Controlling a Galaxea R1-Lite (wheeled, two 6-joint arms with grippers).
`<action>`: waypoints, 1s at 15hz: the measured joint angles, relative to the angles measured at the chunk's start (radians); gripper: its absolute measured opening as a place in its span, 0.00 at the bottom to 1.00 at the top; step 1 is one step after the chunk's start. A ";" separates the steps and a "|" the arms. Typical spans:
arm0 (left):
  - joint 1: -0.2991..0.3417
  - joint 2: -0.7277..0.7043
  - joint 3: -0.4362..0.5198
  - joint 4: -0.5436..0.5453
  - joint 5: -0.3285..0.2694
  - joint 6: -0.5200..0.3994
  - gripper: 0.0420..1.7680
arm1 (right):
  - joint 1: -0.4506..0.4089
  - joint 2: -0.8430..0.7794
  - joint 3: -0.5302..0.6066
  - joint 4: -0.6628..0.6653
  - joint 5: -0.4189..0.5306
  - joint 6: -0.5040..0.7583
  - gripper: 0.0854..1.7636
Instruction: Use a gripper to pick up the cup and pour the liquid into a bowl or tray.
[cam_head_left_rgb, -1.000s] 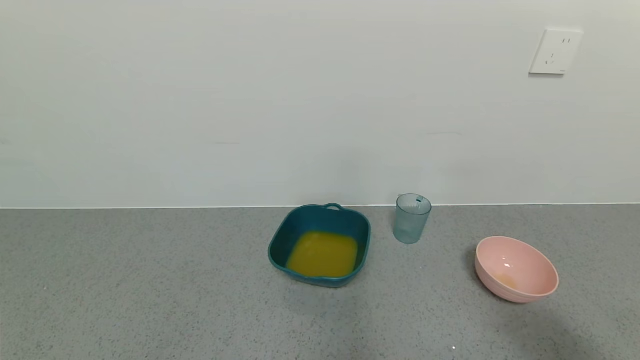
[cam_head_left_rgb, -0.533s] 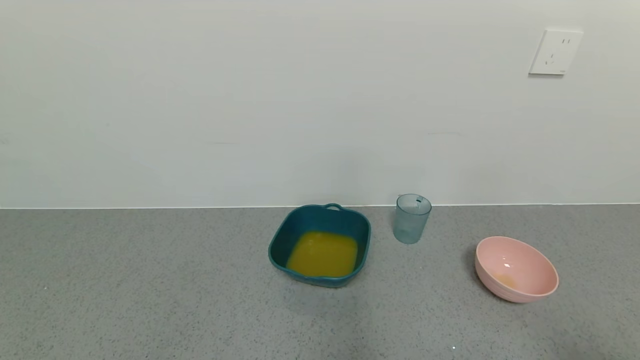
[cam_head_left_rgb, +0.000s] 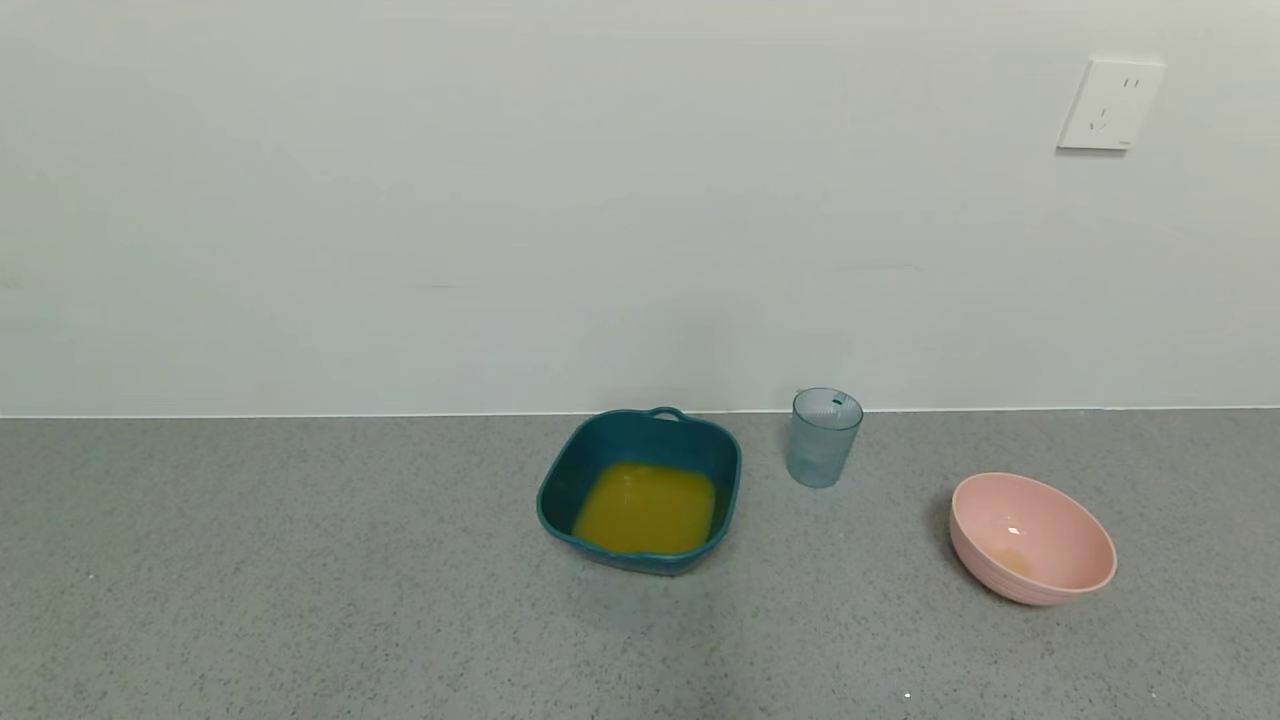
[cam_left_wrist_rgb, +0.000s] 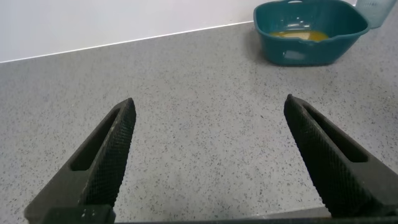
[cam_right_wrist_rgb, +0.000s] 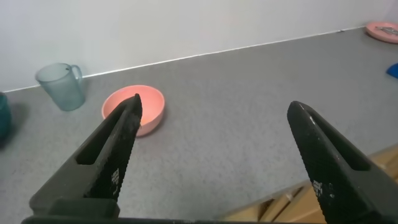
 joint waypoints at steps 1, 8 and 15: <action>0.000 0.000 0.000 0.000 0.000 0.000 0.97 | -0.007 -0.038 0.011 0.002 0.037 -0.002 0.96; 0.000 0.000 0.000 0.000 0.000 0.000 0.97 | -0.028 -0.243 0.196 -0.007 0.239 -0.014 0.96; 0.000 0.000 0.000 0.000 0.000 0.000 0.97 | -0.028 -0.266 0.517 -0.347 0.317 -0.106 0.96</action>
